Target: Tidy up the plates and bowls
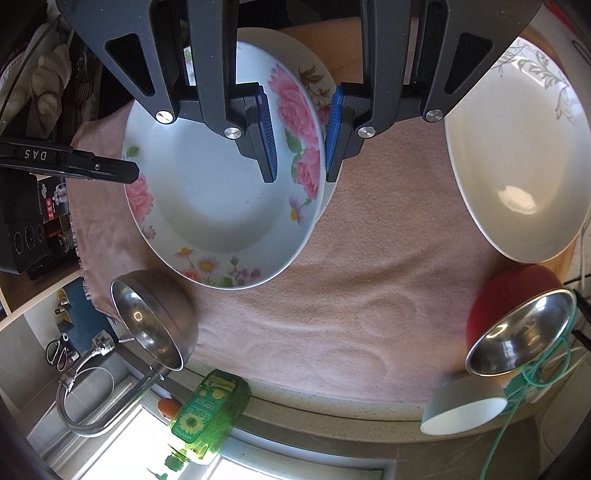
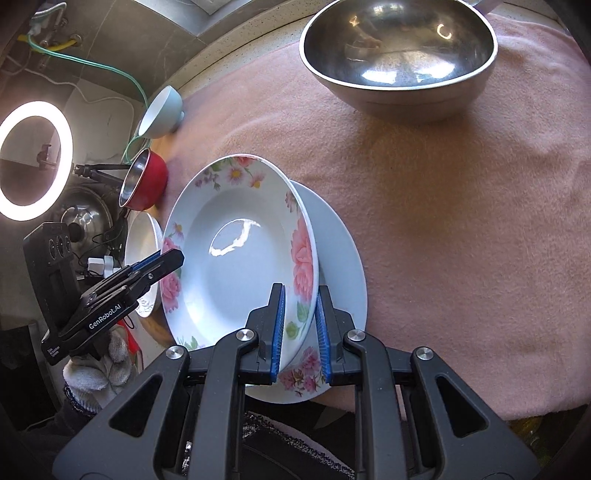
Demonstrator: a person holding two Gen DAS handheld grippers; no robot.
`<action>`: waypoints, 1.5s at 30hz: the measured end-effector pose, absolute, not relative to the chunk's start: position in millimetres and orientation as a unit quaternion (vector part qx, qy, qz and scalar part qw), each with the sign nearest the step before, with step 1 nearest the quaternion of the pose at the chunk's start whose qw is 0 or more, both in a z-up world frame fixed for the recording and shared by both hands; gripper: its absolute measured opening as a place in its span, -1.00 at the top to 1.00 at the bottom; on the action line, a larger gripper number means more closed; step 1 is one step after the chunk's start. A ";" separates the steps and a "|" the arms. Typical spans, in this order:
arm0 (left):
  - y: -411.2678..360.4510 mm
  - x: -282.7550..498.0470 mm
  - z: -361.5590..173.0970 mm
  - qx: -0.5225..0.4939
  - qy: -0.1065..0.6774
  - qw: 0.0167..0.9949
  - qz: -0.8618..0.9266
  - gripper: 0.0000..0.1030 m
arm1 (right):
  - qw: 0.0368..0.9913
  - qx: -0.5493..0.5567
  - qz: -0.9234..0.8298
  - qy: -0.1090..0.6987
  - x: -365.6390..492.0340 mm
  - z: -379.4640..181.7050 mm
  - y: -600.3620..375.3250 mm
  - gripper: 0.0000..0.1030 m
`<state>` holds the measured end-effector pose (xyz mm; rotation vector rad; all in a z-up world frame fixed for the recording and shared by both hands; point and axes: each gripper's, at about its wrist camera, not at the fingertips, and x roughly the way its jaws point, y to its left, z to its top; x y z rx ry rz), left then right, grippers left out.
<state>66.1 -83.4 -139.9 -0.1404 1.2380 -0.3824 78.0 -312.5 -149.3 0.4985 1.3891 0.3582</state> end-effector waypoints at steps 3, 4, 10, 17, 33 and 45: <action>-87.2 61.6 -140.2 -0.053 0.577 0.795 -0.179 0.55 | 0.729 0.225 0.157 0.628 72.2 -149.8 -312.9 0.67; -87.8 60.4 -140.5 -0.050 0.577 0.795 -0.179 0.55 | 0.729 0.222 0.156 0.628 70.5 -149.9 -312.0 0.67; -87.6 57.8 -143.7 -0.044 0.582 0.792 -0.178 0.55 | 0.730 0.207 0.155 0.633 64.6 -153.2 -303.2 0.67; -90.3 56.5 -148.4 -0.039 0.587 0.789 -0.179 0.55 | 0.725 0.206 0.149 0.640 60.8 -162.0 -301.2 0.67; -96.3 53.7 -149.1 -0.016 0.585 0.791 -0.177 0.55 | 0.731 0.191 0.130 0.642 59.2 -163.6 -297.5 0.63; -94.2 54.4 -149.3 -0.020 0.583 0.794 -0.171 0.55 | 0.741 0.165 0.127 0.639 58.2 -161.2 -290.7 0.60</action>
